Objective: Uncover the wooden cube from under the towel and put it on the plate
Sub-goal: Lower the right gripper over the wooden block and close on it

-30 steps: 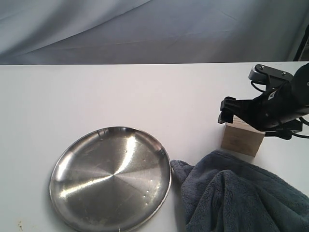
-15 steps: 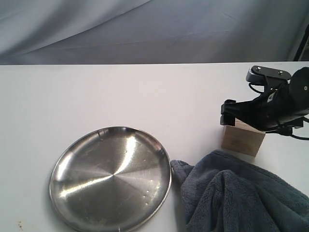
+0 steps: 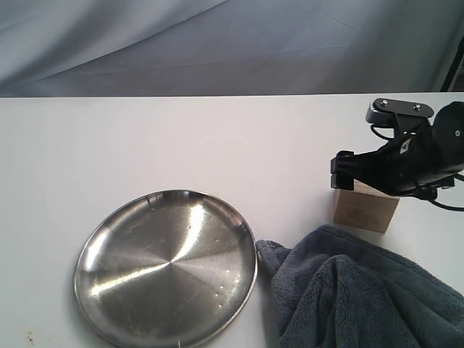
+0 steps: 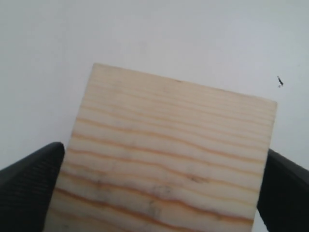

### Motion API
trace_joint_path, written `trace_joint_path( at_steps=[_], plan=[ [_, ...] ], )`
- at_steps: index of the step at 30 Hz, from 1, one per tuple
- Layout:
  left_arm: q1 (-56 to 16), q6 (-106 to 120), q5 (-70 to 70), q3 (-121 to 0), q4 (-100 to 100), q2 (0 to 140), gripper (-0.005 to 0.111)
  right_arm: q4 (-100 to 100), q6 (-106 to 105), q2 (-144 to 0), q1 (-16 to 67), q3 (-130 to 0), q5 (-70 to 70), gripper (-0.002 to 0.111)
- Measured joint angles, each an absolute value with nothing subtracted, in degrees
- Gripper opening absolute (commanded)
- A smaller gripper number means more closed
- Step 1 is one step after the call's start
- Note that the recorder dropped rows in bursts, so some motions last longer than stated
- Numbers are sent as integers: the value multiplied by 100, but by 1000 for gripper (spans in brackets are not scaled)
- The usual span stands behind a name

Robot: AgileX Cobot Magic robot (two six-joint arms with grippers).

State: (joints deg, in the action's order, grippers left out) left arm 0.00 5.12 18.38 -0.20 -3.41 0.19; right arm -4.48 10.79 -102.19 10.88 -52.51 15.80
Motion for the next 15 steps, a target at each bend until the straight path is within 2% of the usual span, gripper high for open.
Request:
trace_joint_path(
  at_steps=[15],
  plan=[
    [0, 512, 1838, -20, -341, 19, 0, 0, 654, -10053, 1088, -5238, 1630, 0]
  ],
)
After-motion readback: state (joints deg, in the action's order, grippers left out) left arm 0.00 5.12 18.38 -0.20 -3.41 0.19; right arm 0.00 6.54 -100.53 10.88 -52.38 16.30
